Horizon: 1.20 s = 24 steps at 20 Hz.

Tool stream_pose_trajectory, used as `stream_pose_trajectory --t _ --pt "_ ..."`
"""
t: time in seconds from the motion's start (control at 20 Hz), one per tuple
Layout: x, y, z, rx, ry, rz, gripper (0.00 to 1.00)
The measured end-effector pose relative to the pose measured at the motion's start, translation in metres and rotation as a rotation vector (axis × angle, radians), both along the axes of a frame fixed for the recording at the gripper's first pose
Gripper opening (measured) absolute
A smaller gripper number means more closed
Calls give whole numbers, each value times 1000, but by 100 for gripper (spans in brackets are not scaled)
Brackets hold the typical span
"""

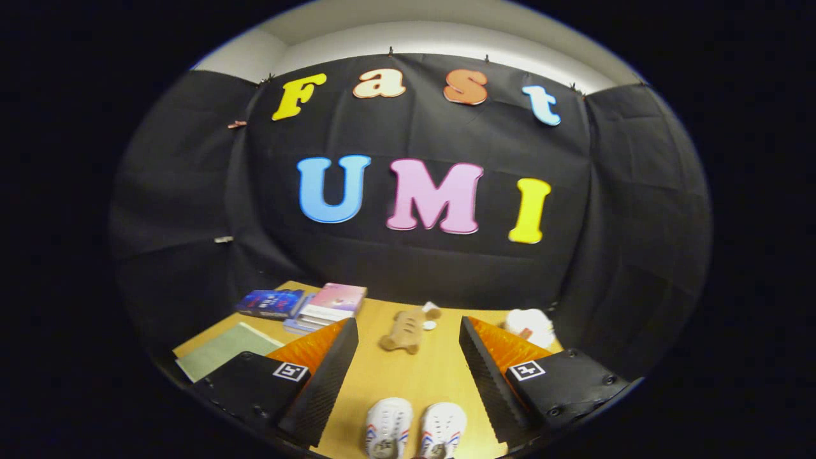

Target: Open the storage box then place both shoes into the box .Put the left shoe in first, then the right shoe, with the right side of both shoes facing outward in a uniform manner.

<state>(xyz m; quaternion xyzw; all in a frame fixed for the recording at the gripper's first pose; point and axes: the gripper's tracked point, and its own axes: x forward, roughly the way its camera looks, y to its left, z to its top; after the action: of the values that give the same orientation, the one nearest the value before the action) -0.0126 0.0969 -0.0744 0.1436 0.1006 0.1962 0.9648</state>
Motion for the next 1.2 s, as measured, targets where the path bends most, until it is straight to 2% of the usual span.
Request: stream_pose_trajectory --t 0.35,0.55,0.75,0.95,1.2 --pt "-23 82 -40 301 109 428 99" --pt "-51 125 -79 522 310 683 99" --pt "-63 146 -120 672 526 792 98" --pt "-72 169 -152 780 692 817 98" --pt "-93 201 -165 906 858 906 98"
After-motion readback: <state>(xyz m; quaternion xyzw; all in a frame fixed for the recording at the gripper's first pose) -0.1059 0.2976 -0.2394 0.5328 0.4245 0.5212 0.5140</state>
